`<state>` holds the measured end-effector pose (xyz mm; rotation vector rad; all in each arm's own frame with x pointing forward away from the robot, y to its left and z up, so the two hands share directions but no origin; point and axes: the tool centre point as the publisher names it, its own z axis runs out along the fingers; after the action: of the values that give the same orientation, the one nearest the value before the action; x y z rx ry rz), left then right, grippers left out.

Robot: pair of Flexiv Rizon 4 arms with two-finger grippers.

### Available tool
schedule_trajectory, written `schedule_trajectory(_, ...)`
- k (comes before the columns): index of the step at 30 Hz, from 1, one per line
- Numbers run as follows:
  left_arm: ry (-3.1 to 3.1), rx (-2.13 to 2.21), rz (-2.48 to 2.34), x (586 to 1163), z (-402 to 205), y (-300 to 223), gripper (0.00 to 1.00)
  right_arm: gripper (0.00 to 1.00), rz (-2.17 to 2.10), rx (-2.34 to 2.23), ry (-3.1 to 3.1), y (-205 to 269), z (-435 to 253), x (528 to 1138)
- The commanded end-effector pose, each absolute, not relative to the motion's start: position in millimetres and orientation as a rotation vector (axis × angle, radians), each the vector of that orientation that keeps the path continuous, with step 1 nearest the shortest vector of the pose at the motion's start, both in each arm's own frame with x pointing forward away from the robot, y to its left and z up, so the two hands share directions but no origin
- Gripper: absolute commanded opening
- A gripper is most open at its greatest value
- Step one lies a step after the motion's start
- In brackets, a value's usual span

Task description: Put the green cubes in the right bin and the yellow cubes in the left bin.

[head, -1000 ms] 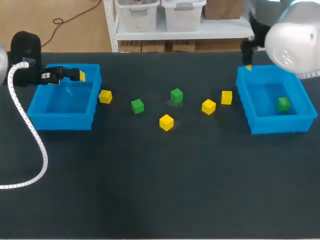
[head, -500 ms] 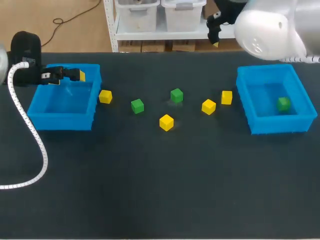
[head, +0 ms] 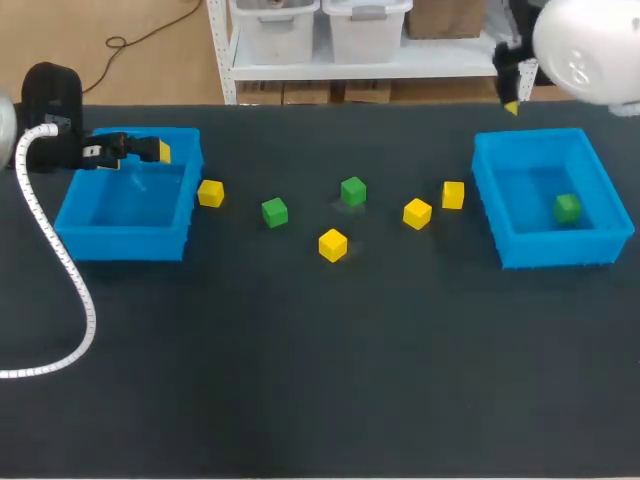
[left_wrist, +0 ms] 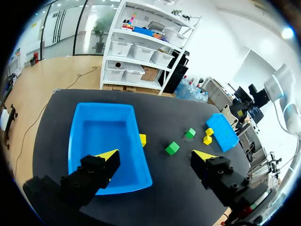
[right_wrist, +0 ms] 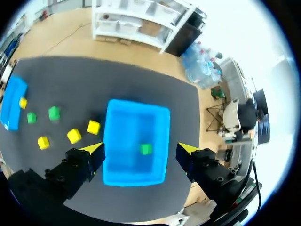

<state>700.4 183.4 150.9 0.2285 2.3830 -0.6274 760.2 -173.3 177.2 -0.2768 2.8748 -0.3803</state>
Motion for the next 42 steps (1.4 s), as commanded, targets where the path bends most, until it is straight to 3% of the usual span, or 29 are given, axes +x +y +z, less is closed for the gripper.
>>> schedule_trajectory(1, 2.376, 0.230, -0.635, 700, 150, 185, 1.00, 1.00, -0.391, -0.428, 2.904, -133, 168, 791)
schedule_trajectory(15, 2.376, 0.230, -0.635, 700, 150, 185, 1.00, 1.00, -0.250, -0.810, 2.898, -20, 124, 832)
schedule_trajectory(27, 2.376, 0.230, -0.635, 700, 150, 185, 1.00, 1.00, -0.193, -1.004, 2.980, 60, 64, 830)
schedule_trajectory(34, 2.376, 0.230, -0.635, 700, 150, 185, 1.00, 1.00, -0.182, -1.052, 3.068, 79, 23, 822)
schedule_trajectory(42, 2.376, 0.230, -0.635, 700, 150, 185, 1.00, 1.00, -0.181, -1.044, 3.102, 69, 8, 825)
